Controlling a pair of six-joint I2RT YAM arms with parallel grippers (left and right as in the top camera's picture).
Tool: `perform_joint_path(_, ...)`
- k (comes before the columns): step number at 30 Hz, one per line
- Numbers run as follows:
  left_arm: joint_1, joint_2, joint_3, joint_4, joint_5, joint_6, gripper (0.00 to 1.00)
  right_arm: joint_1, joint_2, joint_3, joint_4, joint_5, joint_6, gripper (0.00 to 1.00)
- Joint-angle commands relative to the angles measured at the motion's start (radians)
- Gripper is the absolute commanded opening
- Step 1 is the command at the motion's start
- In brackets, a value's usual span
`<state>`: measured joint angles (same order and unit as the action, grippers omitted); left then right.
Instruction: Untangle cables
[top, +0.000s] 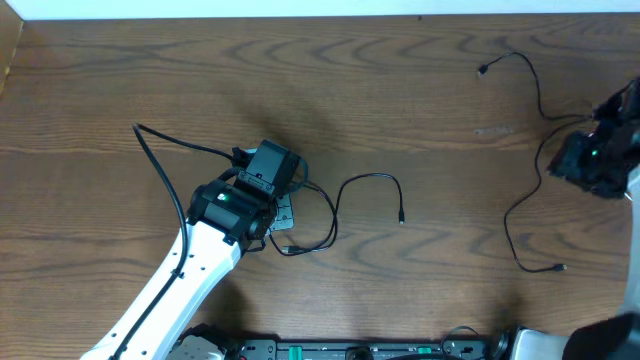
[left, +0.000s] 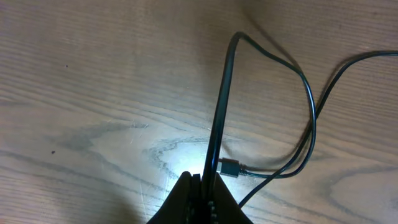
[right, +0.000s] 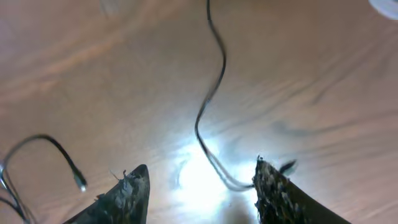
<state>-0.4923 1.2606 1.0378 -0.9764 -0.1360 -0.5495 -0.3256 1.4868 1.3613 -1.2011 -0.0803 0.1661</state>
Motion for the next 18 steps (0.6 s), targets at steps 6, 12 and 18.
perform_joint_path(6, 0.005, -0.005, 0.006, -0.003, -0.003, -0.005, 0.08, 0.006, 0.015, -0.301, 0.118, -0.023, 0.117, 0.61)
perform_joint_path(12, 0.005, -0.005, 0.006, -0.003, -0.002, -0.005, 0.08, 0.006, 0.015, -0.485, 0.484, -0.024, 0.163, 0.58)
perform_joint_path(18, 0.005, -0.005, 0.006, -0.002, 0.02, -0.005, 0.08, 0.006, 0.017, -0.603, 0.701, -0.014, 0.249, 0.54)
